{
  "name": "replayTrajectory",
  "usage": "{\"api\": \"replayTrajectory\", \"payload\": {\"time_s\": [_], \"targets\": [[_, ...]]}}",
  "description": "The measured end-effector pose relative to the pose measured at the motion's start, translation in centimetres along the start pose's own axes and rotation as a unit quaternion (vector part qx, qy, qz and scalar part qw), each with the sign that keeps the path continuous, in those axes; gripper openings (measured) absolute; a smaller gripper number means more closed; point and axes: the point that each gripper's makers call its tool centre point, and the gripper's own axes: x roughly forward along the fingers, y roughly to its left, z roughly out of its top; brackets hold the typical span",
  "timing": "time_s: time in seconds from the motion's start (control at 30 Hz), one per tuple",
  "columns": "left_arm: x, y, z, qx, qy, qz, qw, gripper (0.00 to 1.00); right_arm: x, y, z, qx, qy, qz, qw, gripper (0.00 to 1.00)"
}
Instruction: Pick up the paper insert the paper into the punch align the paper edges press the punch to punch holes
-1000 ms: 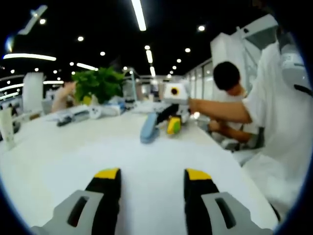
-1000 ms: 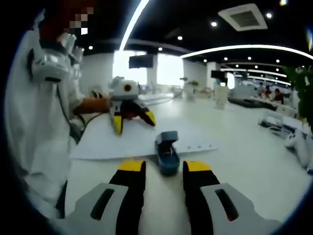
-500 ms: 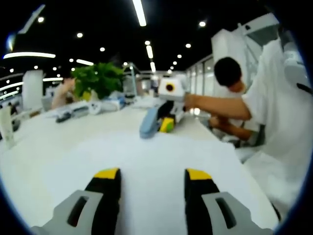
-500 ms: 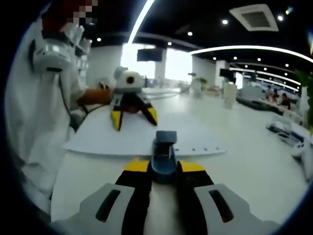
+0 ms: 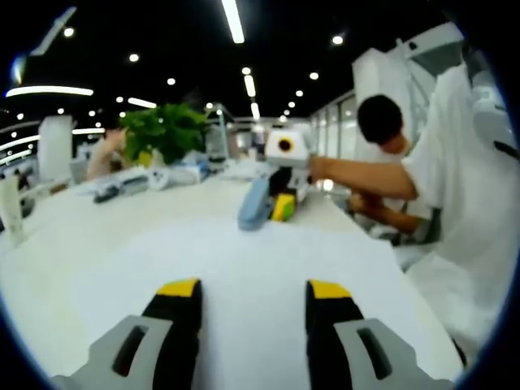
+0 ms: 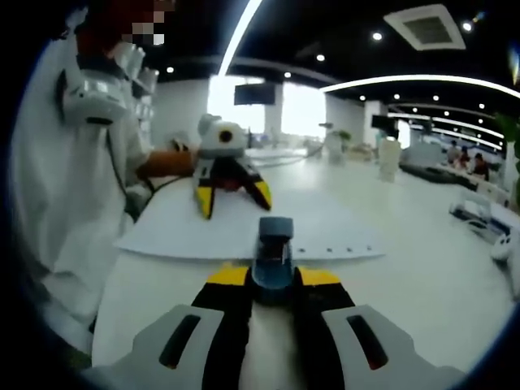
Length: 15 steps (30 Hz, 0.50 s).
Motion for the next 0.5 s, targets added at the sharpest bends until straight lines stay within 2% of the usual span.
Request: {"api": "replayTrajectory", "payload": {"time_s": [0.37, 0.43, 0.5], "targets": [[0.02, 0.01, 0.08, 0.003, -0.001, 0.0, 1.0, 0.52, 0.17, 0.14, 0.03, -0.003, 0.003, 0.001, 1.0, 0.23], [-0.01, -0.02, 0.15, 0.009, -0.004, 0.0, 1.0, 0.54, 0.02, 0.06, 0.34, 0.005, -0.005, -0.002, 1.0, 0.25], [-0.03, -0.11, 0.19, 0.012, -0.005, 0.0, 0.9999, 0.6, -0.12, 0.01, 0.57, 0.006, -0.009, -0.005, 0.9999, 0.28]]}}
